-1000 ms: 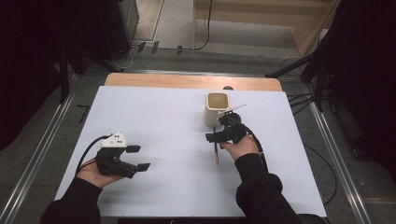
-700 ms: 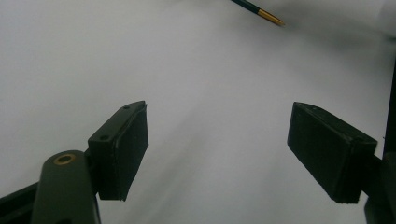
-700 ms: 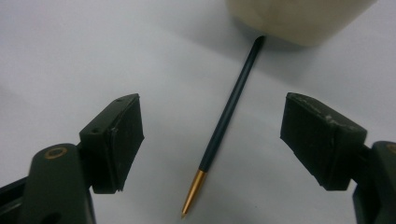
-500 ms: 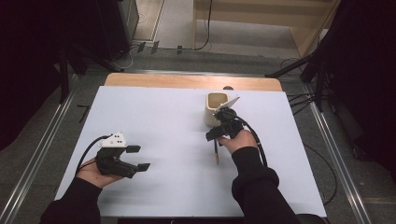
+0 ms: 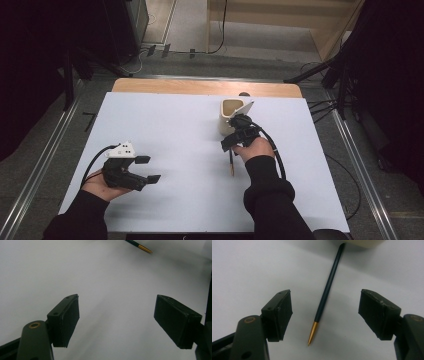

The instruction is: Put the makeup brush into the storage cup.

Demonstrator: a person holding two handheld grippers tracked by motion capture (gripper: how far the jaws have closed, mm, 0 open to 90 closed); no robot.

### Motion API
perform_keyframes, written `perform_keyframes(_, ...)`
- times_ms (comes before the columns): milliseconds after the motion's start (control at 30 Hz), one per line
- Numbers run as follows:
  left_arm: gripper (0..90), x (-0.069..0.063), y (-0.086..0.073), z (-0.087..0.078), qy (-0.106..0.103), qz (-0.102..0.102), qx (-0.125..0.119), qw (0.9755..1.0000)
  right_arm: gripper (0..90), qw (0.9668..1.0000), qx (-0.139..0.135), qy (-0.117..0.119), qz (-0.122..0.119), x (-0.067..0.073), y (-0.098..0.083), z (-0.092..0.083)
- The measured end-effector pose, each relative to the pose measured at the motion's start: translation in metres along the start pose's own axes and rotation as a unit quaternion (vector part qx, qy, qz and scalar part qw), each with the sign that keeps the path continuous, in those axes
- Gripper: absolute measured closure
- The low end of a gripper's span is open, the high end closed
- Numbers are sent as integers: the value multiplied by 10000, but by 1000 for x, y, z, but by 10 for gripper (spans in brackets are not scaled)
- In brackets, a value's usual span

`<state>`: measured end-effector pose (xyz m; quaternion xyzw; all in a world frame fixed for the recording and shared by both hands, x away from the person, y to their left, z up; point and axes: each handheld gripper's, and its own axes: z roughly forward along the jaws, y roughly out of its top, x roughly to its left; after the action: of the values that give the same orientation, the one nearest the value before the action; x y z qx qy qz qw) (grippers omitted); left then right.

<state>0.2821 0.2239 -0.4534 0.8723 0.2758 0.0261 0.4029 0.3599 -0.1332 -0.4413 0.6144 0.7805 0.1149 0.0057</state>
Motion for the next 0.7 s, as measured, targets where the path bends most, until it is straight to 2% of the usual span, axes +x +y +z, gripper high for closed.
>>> perform_keyframes(100, 211, 0, 0, 0, 6, 12, 15, 10000, 287, 10000, 94, -9, 19, 2, 0, 3)
perform_keyframes(400, 211, 0, 0, 0, 5, 2, 3, 10000, 296, 9999, 131, -109, -4, 6, -2, 7)
perform_keyframes(533, 211, 0, 0, 0, 3, 5, 12, 10000, 309, 9995, 185, -258, -39, 8, -4, 10)
perform_keyframes(700, 211, 0, 0, 0, 4, 4, 9, 10000, 313, 9996, 162, -235, 14, 9, -5, 12)
